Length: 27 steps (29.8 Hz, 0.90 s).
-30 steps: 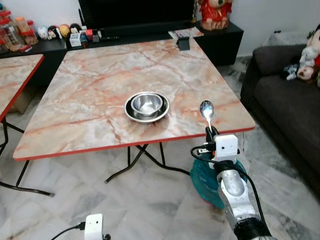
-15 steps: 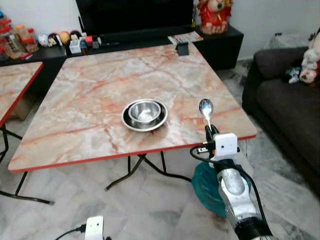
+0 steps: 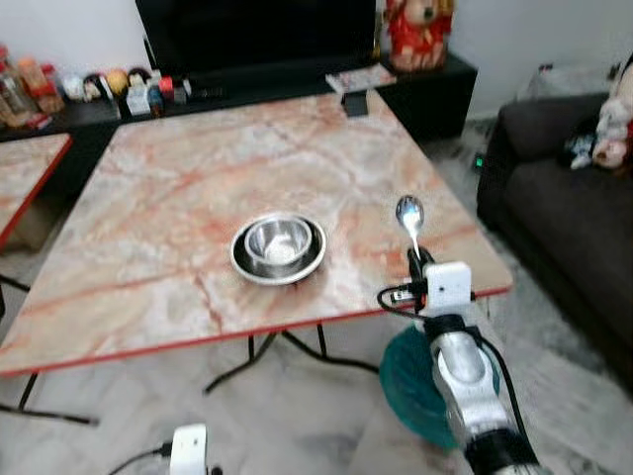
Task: Setting the table
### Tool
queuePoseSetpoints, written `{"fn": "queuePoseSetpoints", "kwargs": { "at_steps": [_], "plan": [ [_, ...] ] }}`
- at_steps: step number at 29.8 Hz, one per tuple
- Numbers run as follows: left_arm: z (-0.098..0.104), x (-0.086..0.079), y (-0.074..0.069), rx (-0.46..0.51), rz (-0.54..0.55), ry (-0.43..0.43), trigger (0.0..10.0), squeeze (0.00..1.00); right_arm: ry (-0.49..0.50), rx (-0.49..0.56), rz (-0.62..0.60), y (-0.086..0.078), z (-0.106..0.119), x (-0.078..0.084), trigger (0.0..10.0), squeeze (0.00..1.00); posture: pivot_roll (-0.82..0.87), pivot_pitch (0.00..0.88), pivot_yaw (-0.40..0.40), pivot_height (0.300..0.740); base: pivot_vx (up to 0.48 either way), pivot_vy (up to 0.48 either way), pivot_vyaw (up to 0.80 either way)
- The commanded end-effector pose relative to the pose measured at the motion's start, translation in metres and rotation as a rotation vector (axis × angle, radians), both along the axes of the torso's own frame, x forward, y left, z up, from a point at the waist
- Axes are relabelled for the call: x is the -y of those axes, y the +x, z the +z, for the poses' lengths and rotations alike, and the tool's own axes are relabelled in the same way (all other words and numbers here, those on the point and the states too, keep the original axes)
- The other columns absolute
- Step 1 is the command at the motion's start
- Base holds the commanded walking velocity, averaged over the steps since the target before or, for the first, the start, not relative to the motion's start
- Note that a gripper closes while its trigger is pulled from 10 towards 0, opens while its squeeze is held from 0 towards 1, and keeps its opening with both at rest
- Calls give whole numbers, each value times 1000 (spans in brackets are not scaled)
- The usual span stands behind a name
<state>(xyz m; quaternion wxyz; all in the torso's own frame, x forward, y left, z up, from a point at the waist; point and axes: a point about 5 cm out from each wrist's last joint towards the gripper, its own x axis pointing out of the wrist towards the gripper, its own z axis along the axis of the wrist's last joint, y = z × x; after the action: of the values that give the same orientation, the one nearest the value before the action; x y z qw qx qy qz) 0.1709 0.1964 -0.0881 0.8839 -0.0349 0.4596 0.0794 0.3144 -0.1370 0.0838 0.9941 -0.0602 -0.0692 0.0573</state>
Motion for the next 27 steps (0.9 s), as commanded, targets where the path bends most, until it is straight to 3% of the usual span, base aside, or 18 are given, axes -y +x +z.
{"fn": "queuePoseSetpoints", "kwargs": {
  "at_steps": [1, 8, 27],
  "plan": [
    [0, -4, -1, -5, 7, 13, 10000, 0, -3, 3, 16, 1, 2, -4, 10000, 0, -41, 30, 65, 740, 292, 0, 0],
    [0, -4, -1, -5, 7, 12, 10000, 0, -15, 21, 22, 1, 4, -5, 10000, 0, -42, 31, 65, 740, 294, 0, 298],
    [0, -3, -1, -4, 5, 11, 10000, 0, -4, 3, 11, 1, 2, -3, 10000, 0, -41, 32, 65, 740, 293, 0, 0]
  ]
}}
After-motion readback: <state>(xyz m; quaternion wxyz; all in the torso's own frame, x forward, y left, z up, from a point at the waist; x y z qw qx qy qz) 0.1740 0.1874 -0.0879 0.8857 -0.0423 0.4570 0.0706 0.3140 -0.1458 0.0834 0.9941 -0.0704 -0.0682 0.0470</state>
